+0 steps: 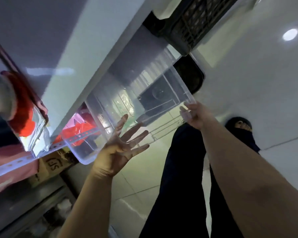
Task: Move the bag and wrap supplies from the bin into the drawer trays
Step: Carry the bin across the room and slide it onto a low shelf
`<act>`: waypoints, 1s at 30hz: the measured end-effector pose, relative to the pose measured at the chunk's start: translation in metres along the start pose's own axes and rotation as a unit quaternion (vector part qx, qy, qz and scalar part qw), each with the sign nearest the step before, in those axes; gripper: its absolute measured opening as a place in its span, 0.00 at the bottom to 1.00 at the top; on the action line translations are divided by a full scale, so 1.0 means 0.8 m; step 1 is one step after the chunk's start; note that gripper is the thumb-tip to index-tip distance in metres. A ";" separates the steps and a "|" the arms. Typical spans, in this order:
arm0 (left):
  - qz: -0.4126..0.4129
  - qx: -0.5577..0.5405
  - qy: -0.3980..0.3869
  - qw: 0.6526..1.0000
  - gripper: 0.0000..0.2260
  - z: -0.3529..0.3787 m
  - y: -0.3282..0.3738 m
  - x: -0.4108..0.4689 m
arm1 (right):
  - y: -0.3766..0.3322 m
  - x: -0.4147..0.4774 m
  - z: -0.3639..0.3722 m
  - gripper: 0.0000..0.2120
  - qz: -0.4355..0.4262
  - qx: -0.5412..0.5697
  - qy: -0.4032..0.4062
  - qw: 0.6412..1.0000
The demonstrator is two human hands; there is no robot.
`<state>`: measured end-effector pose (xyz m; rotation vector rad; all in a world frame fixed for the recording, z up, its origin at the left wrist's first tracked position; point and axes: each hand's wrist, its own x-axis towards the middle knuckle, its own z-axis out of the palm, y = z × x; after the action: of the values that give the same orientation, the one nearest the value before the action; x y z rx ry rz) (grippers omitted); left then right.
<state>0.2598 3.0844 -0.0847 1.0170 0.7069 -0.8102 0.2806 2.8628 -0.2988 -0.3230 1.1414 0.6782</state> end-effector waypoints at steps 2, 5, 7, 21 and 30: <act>0.001 -0.012 -0.001 1.000 0.44 -0.005 -0.010 -0.015 | 0.005 -0.036 -0.015 0.11 -0.015 0.022 -0.030 0.999; 0.011 -0.022 0.050 0.998 0.42 -0.011 -0.026 -0.036 | 0.001 -0.091 -0.034 0.15 -0.023 0.051 -0.050 0.997; 0.034 -0.067 0.112 0.991 0.40 -0.016 -0.038 -0.050 | -0.004 -0.129 -0.041 0.15 -0.019 -0.010 -0.068 0.997; 0.132 -0.182 0.046 0.973 0.40 -0.061 -0.039 -0.113 | 0.015 -0.240 -0.014 0.22 0.026 -0.125 0.026 0.992; 0.090 -0.178 -0.035 0.979 0.46 -0.155 -0.061 -0.144 | 0.121 -0.260 0.000 0.16 -0.036 -0.114 0.087 0.989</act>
<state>0.1420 3.2127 -0.0570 0.7132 0.6609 -0.5342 0.1667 2.8680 -0.0994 -0.6244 1.2128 0.7276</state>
